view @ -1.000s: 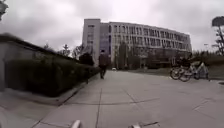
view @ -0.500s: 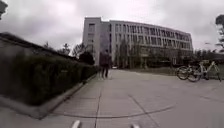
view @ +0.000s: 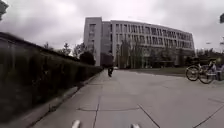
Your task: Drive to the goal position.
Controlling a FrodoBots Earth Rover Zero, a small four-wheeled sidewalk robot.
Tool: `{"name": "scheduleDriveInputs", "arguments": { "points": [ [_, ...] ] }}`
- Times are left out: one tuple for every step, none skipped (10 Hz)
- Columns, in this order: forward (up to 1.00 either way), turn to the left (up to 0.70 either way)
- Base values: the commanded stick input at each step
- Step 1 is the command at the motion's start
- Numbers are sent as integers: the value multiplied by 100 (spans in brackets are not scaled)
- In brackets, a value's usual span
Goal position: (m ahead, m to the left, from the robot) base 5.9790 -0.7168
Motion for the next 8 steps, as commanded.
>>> {"name": "scheduleDriveInputs", "arguments": {
  "points": [
    [100,0],
    [100,0],
    [100,0],
    [100,0],
    [100,0],
    [100,0],
    [100,0],
    [100,0]
  ]
}}
